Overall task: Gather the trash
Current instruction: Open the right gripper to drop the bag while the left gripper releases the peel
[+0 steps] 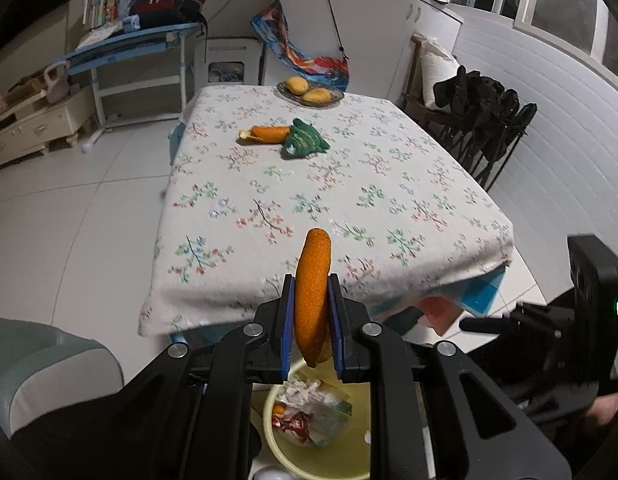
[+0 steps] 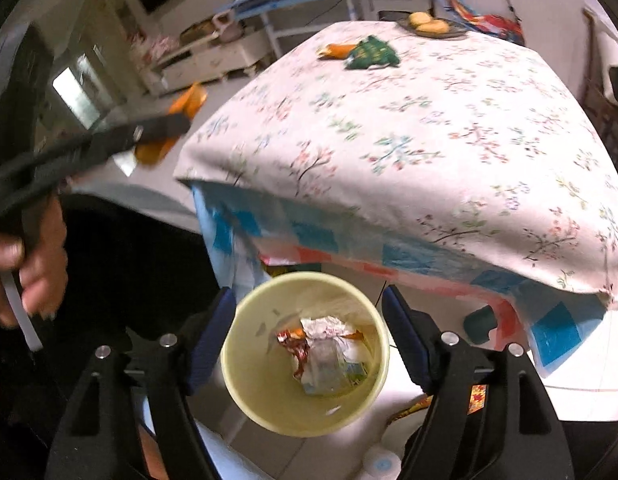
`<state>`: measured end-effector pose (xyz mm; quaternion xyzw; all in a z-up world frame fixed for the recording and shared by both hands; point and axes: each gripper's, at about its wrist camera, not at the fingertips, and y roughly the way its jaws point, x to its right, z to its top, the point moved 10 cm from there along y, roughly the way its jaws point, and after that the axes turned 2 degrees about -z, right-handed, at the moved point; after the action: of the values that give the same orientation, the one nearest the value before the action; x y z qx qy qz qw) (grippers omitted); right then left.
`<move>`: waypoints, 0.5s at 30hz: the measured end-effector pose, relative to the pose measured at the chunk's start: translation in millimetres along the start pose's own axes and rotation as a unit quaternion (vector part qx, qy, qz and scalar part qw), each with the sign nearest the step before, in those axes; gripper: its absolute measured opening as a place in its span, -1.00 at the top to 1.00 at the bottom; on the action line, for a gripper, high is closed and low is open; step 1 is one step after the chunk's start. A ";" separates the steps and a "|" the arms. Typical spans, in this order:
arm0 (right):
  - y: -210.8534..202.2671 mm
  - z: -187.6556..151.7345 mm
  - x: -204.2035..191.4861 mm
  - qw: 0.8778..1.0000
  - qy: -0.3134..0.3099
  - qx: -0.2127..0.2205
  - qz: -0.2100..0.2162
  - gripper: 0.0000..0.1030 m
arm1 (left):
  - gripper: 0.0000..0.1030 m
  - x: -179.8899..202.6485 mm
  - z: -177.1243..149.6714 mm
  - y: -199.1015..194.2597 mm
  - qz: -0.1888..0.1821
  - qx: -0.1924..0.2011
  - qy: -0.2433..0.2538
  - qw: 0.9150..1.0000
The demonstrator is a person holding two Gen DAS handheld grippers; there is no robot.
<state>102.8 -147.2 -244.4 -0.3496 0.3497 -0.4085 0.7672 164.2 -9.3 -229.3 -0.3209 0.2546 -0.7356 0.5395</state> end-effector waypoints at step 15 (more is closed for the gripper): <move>-16.2 15.3 35.5 0.995 0.089 0.049 -0.010 -0.47 | 0.64 65.7 -66.7 18.9 -0.061 -0.121 0.114 0.984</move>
<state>124.2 -181.2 -232.2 -0.2773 0.3925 -0.4625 0.7451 112.3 -75.7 -274.3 -0.3127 0.3812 -0.7626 0.4188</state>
